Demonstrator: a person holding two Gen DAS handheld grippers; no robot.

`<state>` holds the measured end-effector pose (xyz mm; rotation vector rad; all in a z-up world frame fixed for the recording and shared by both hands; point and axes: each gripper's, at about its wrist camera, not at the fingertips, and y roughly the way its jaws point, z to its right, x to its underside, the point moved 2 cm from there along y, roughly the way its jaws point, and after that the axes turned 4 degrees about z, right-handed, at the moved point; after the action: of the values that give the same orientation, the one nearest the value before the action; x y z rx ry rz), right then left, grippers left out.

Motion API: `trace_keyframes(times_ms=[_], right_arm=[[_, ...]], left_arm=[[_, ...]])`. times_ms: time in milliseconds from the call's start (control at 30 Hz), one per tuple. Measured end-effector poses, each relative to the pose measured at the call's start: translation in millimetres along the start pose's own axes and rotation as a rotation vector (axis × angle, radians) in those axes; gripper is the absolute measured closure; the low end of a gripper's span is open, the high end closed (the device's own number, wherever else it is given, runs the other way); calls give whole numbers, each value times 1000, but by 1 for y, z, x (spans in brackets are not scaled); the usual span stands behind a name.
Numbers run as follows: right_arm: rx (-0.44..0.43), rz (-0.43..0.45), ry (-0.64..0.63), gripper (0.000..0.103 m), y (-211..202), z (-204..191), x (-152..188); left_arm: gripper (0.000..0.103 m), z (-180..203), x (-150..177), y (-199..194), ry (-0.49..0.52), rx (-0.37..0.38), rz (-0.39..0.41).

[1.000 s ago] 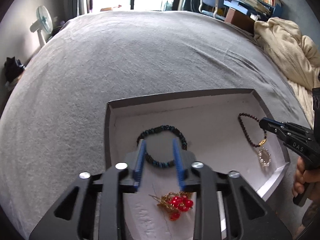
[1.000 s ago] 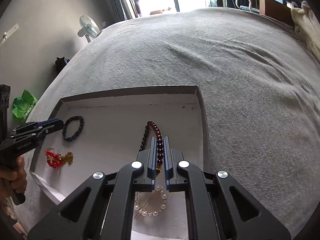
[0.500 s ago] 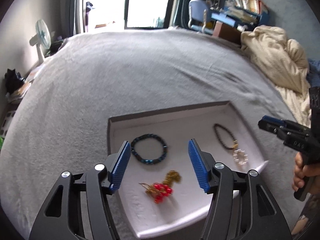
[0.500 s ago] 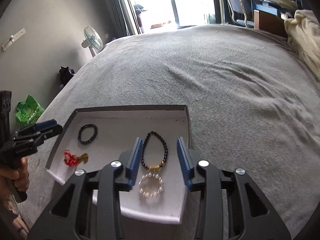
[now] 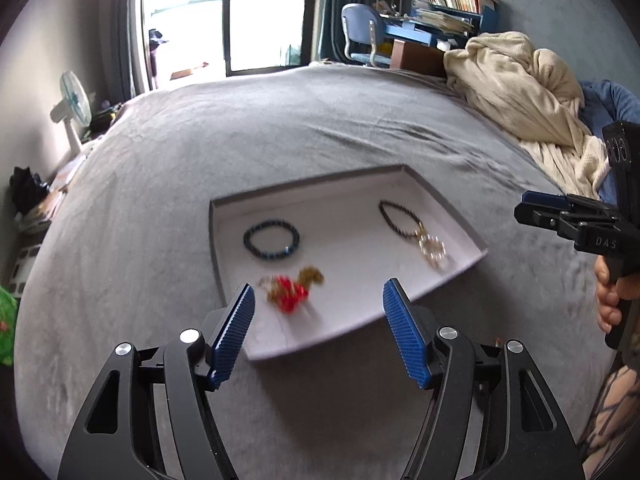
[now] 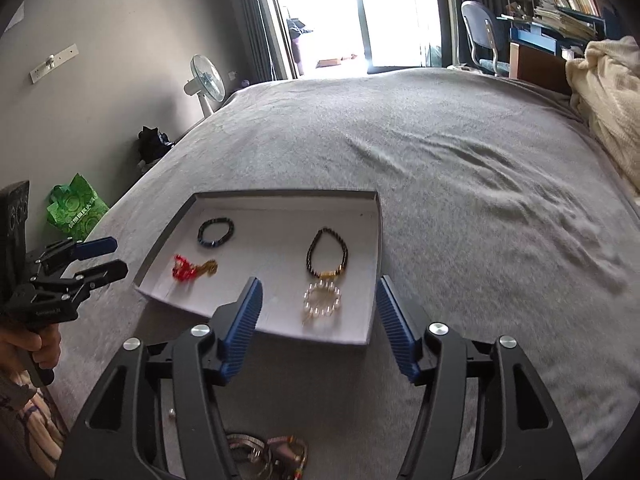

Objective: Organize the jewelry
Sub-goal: 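Move both grippers back toward the remaining jewelry beside the tray, then grasp the pearl hairpin with the left gripper while the right gripper lowers onto the bangle pile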

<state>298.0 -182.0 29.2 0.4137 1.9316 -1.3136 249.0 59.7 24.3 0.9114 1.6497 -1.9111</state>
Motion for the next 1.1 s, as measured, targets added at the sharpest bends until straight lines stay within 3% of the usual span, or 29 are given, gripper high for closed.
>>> trace_keyframes(times_ms=[267,567,867,1100], right_arm=[[7,-37,-20,35,-11,-5,35],[5,-94,-2,34,-15,6,68],[-55,-161,-39,34,-15,-12,103],[-75,-173,-42,34,-12,-19,104]], left_arm=[[35,28,35,-14,49,48,-26],[36,57,64,-1,154,97,-89],[53,88,92,14,263,167,-165],[59,101,105,29,304,199,-211]])
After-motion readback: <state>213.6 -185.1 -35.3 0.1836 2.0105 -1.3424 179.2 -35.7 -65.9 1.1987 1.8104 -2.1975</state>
